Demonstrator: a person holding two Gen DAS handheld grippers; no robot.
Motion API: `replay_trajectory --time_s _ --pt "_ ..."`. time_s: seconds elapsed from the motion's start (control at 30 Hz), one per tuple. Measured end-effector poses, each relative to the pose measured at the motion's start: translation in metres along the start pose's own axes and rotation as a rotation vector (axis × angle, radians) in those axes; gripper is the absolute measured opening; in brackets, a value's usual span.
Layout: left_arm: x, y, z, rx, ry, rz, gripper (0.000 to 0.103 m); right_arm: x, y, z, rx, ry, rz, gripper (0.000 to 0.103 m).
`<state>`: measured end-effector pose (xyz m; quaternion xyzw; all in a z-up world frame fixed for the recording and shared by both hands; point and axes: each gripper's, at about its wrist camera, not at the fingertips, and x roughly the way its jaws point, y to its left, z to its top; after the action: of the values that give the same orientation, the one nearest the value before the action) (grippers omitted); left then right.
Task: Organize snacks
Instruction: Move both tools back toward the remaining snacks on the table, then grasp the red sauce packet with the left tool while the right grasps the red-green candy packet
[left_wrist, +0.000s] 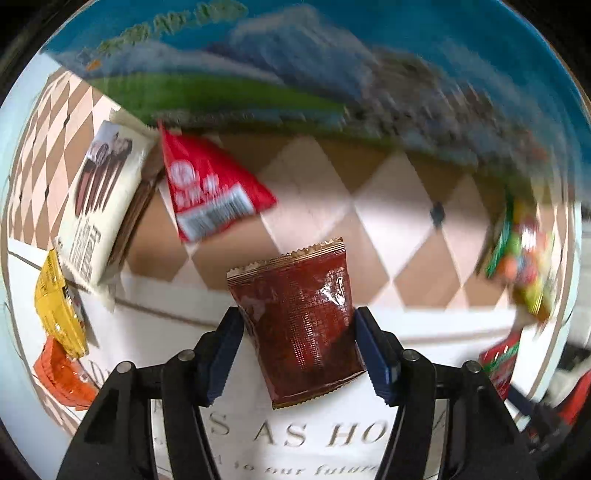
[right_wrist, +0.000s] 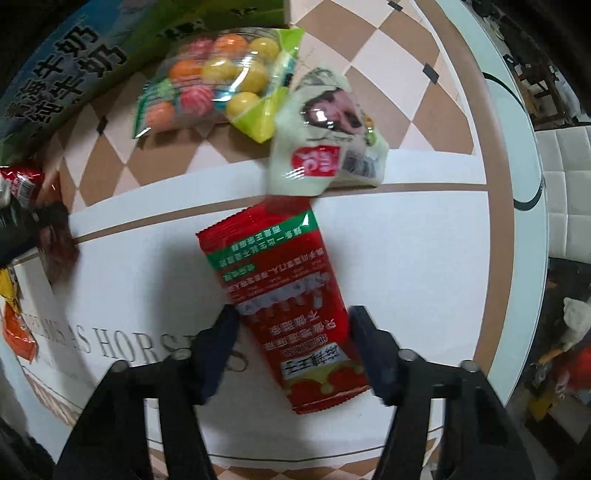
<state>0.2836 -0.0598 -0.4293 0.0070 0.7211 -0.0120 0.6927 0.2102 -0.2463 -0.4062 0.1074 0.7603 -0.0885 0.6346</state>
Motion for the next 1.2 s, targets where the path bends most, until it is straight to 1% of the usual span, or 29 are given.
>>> replay_trajectory --time_s 0.13,0.2,0.23,0.3,0.33,0.4,0.43,0.5,0.53,0.57,0.6,0.67,0.7,0.83,0.87,0.93,0.97,1.0,1.07,1.2 --pt "0.003 -0.016 -0.039 0.098 0.018 0.023 0.059 0.002 -0.002 -0.009 0.061 0.037 0.084 0.062" --pt "0.005 -0.021 -0.055 0.129 0.030 0.028 0.059 0.007 -0.002 -0.017 0.107 0.078 0.163 0.062" --pt "0.006 -0.024 -0.066 0.141 0.033 0.029 0.059 0.009 -0.001 -0.020 0.115 0.096 0.188 0.062" --pt "0.008 -0.027 -0.076 0.148 0.033 0.027 0.060 0.013 0.001 -0.025 0.122 0.136 0.229 0.065" --pt "0.008 -0.027 -0.079 0.143 0.034 0.025 0.061 0.015 0.003 -0.026 0.111 0.151 0.235 0.065" --pt "0.012 -0.028 -0.084 0.131 0.049 0.016 0.062 0.016 0.006 -0.031 0.080 0.159 0.235 0.066" --pt "0.011 -0.030 -0.087 0.129 0.043 0.018 0.062 0.016 0.008 -0.032 0.066 0.158 0.224 0.066" --pt "0.011 -0.031 -0.090 0.122 0.042 0.017 0.062 0.015 0.011 -0.036 0.016 0.138 0.183 0.075" --pt "0.010 -0.030 -0.089 0.119 0.042 0.016 0.063 0.017 0.016 -0.031 -0.001 0.131 0.169 0.077" --pt "0.006 -0.031 -0.086 0.116 0.042 0.016 0.063 0.013 0.023 -0.025 -0.025 0.121 0.144 0.077" --pt "0.006 -0.030 -0.087 0.113 0.041 0.015 0.063 0.013 0.026 -0.027 -0.052 0.115 0.118 0.077" --pt "0.003 -0.022 -0.075 0.110 0.041 0.014 0.064 0.018 0.030 -0.030 -0.081 0.123 0.094 0.077" --pt "0.003 -0.023 -0.075 0.108 0.040 0.014 0.064 0.020 0.030 -0.031 -0.087 0.130 0.088 0.079" --pt "0.005 -0.018 -0.067 0.104 0.046 0.014 0.064 0.023 0.044 -0.036 -0.128 0.110 0.044 0.079" --pt "0.008 -0.014 -0.059 0.104 0.052 0.012 0.064 0.023 0.052 -0.038 -0.132 0.100 0.033 0.078" --pt "0.007 -0.014 -0.057 0.101 0.050 0.012 0.063 0.023 0.057 -0.043 -0.131 0.079 0.019 0.076" --pt "0.007 -0.015 -0.056 0.098 0.046 0.011 0.060 0.025 0.067 -0.037 -0.133 0.070 0.015 0.071" --pt "0.004 -0.016 -0.057 0.100 0.032 0.009 0.054 0.024 0.069 -0.041 -0.133 0.053 0.013 0.062" --pt "0.005 -0.012 -0.055 0.108 0.027 0.013 0.053 0.020 0.071 -0.050 -0.137 0.028 0.018 0.050" --pt "0.000 -0.016 -0.061 0.112 0.024 0.005 0.053 0.019 0.081 -0.061 -0.155 0.004 0.005 0.045"
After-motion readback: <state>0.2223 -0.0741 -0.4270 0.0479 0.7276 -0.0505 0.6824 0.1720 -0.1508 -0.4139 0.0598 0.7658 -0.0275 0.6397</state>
